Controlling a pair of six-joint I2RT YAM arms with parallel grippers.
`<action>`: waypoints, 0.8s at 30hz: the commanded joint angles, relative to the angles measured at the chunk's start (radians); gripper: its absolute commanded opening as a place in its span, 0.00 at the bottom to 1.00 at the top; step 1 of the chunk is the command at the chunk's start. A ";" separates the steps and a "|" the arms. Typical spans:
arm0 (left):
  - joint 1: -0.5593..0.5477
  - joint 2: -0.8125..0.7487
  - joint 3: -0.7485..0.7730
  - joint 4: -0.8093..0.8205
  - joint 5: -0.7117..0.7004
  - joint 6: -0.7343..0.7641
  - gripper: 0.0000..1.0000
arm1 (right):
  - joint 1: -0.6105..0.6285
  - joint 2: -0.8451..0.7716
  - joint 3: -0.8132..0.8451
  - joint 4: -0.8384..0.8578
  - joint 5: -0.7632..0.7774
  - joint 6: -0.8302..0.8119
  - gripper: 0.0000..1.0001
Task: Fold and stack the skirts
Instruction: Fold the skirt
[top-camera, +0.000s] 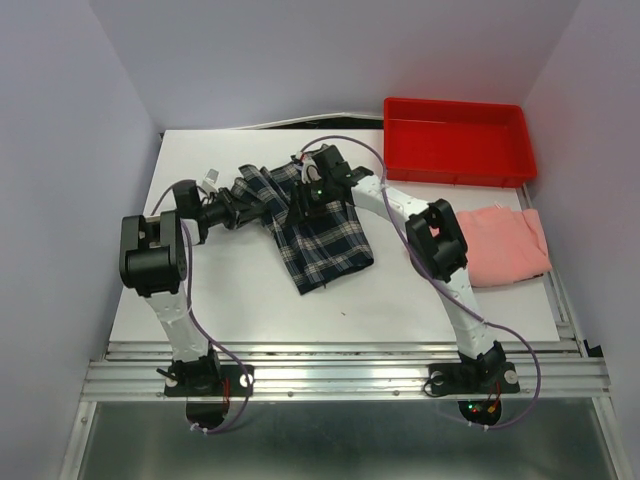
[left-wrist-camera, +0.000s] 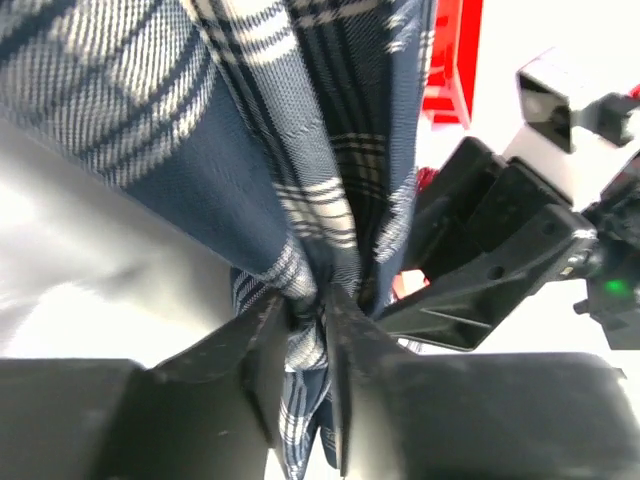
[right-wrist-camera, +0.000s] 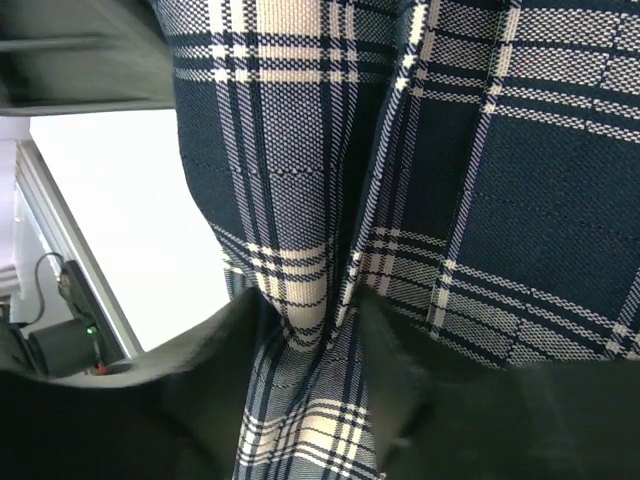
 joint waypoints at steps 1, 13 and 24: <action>-0.035 0.091 0.076 -0.010 0.007 0.033 0.08 | 0.015 -0.005 0.055 0.058 -0.034 0.017 0.36; -0.031 0.183 0.147 0.077 0.010 0.019 0.05 | 0.033 0.017 0.014 0.232 -0.145 0.251 0.02; 0.103 -0.080 0.226 -0.576 -0.053 0.445 0.55 | 0.033 0.159 0.011 0.289 -0.123 0.363 0.08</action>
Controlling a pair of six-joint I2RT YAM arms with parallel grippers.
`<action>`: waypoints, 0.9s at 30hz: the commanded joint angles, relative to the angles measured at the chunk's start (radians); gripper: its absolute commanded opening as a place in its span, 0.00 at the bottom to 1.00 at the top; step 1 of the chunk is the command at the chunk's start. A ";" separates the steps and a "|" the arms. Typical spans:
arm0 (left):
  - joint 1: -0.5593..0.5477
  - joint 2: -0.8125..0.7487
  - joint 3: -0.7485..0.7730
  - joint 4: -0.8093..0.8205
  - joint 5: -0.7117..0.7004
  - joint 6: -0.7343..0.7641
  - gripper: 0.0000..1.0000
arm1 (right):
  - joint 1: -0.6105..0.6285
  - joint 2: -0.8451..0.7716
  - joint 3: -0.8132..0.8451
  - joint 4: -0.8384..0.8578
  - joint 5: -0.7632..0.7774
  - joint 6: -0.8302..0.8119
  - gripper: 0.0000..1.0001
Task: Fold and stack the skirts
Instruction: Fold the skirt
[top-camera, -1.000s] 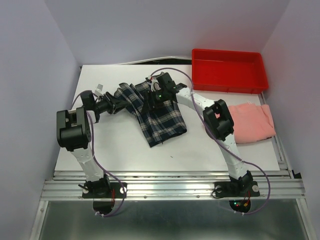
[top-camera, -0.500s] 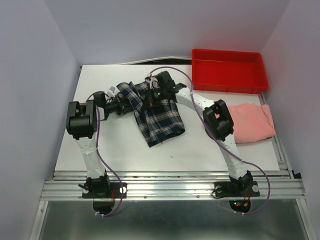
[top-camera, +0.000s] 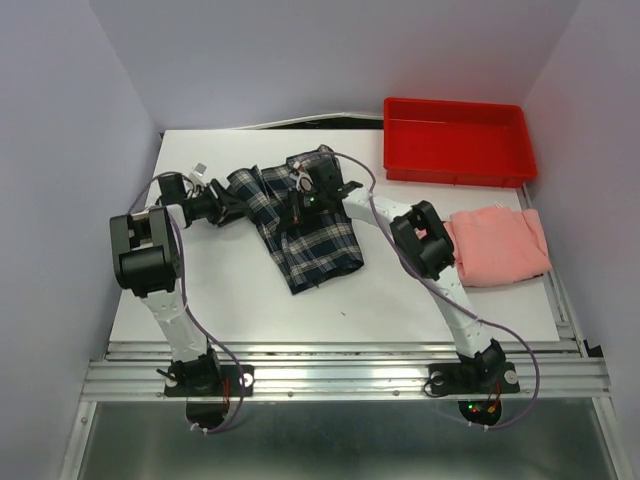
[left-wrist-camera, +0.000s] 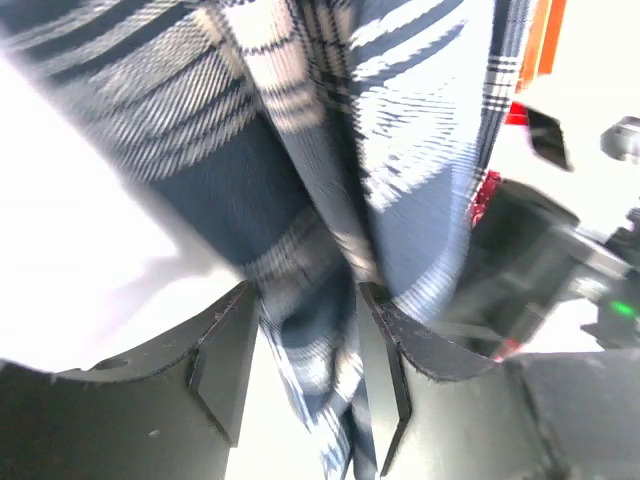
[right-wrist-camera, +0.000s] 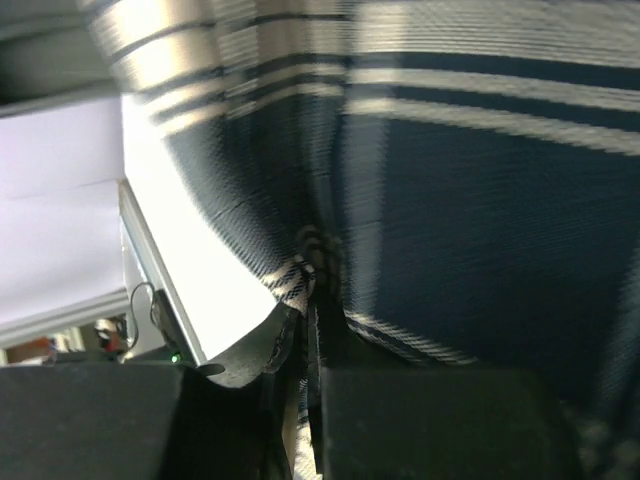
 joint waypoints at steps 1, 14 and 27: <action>0.068 -0.186 0.019 -0.246 -0.017 0.212 0.54 | 0.012 0.073 0.034 0.090 -0.018 0.087 0.10; -0.004 -0.384 -0.061 -0.343 0.061 0.358 0.56 | -0.010 -0.070 0.141 0.114 -0.094 -0.002 0.84; -0.398 -0.383 0.098 -0.545 -0.023 0.751 0.39 | -0.247 -0.362 -0.208 -0.167 -0.122 -0.484 0.79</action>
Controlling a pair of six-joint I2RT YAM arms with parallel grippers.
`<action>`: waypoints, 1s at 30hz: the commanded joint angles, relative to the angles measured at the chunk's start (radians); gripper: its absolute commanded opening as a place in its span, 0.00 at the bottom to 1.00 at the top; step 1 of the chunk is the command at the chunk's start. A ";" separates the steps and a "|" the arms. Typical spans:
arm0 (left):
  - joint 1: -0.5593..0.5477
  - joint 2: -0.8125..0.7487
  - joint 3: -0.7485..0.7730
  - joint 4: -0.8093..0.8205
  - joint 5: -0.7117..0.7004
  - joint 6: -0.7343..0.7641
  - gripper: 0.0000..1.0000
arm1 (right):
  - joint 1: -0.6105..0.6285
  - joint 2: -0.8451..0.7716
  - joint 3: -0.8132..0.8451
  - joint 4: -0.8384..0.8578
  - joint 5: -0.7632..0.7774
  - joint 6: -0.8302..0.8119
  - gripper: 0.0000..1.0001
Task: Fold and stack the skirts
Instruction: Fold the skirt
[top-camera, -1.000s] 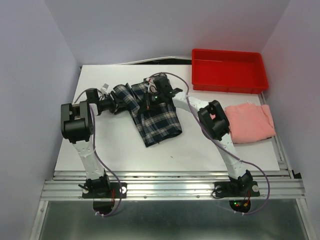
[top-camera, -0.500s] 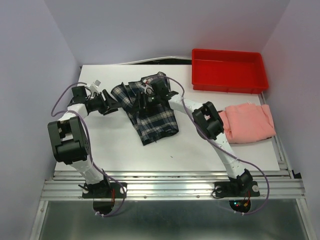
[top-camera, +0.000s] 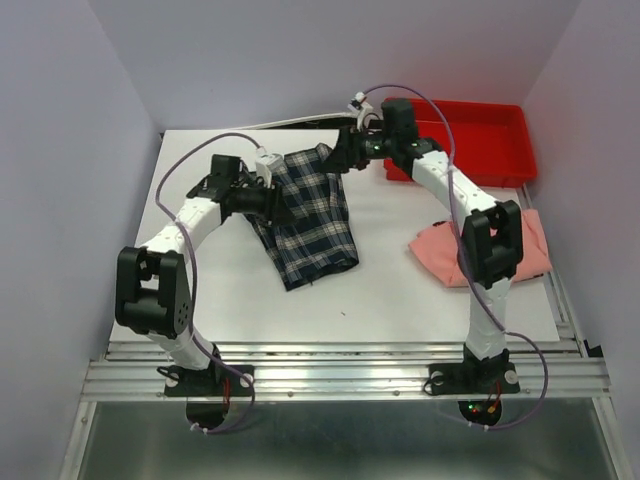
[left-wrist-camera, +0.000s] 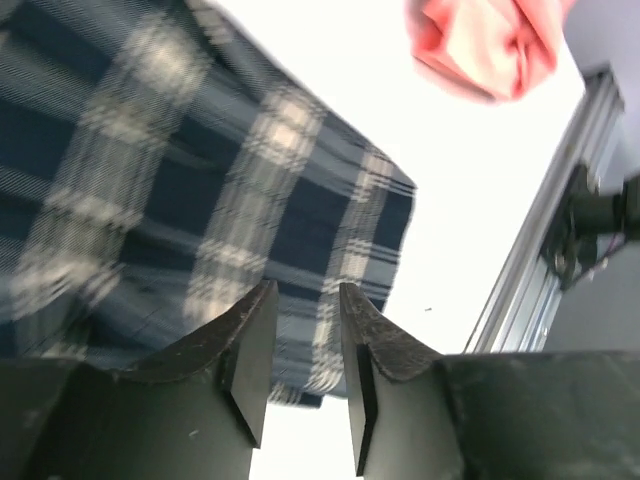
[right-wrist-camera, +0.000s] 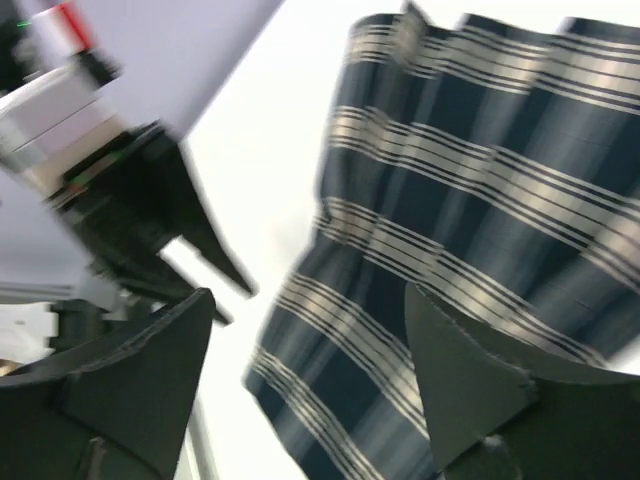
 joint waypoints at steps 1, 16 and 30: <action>-0.083 0.045 0.050 -0.060 -0.034 0.080 0.33 | -0.019 0.022 -0.142 -0.148 -0.007 -0.187 0.76; 0.157 0.444 0.162 -0.356 -0.180 0.228 0.05 | 0.010 0.129 -0.287 -0.166 -0.275 -0.223 0.66; 0.007 -0.129 0.064 -0.235 -0.526 0.702 0.78 | 0.087 0.250 -0.305 -0.122 -0.090 -0.195 0.63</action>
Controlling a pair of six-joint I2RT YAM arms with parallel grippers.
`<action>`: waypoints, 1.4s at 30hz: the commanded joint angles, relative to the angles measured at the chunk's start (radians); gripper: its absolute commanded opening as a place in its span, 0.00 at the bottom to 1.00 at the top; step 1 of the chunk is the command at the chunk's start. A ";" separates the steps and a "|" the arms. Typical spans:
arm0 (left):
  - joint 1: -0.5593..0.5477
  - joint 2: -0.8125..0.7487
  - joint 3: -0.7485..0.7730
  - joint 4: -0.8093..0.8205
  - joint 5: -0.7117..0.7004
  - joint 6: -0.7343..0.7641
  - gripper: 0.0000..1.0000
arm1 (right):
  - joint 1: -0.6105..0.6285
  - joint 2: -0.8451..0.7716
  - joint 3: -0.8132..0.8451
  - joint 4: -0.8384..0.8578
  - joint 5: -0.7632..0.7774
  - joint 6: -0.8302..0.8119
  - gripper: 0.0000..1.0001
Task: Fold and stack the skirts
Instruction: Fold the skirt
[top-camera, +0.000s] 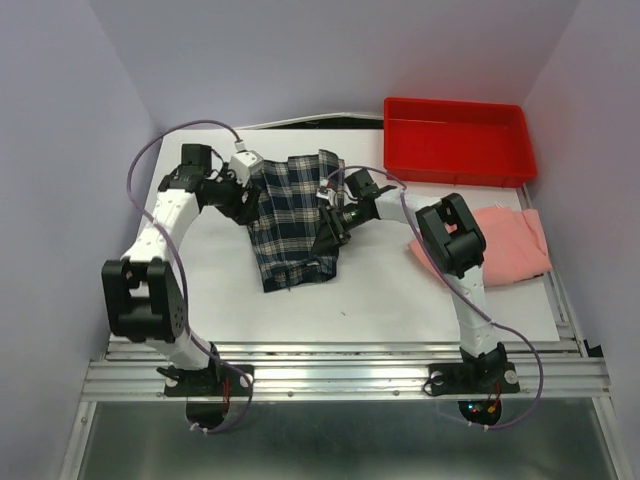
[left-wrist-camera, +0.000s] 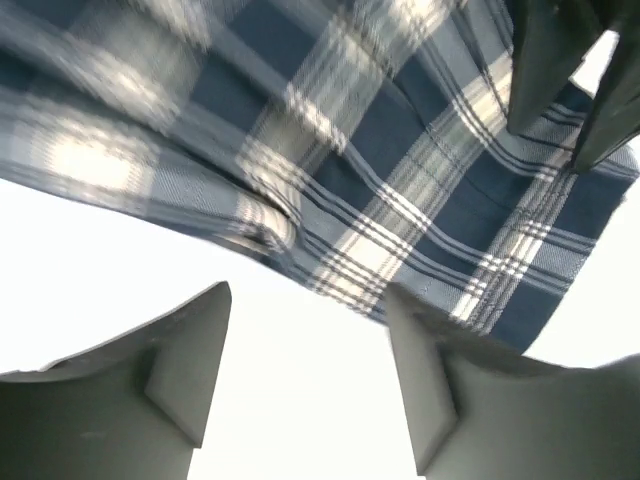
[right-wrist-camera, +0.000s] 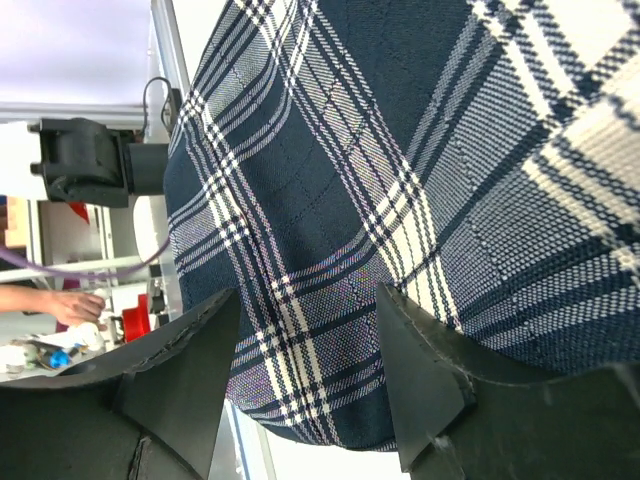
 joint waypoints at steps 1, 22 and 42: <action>-0.207 -0.268 -0.125 0.148 -0.316 0.295 0.81 | 0.006 0.028 -0.026 0.004 0.144 -0.021 0.63; -0.219 -0.819 -0.900 0.446 -0.239 0.992 0.98 | 0.130 -0.096 0.047 0.084 0.035 0.109 0.66; -0.510 -0.757 -1.169 0.808 -0.302 0.929 0.98 | 0.162 0.088 -0.101 0.377 0.076 0.315 0.59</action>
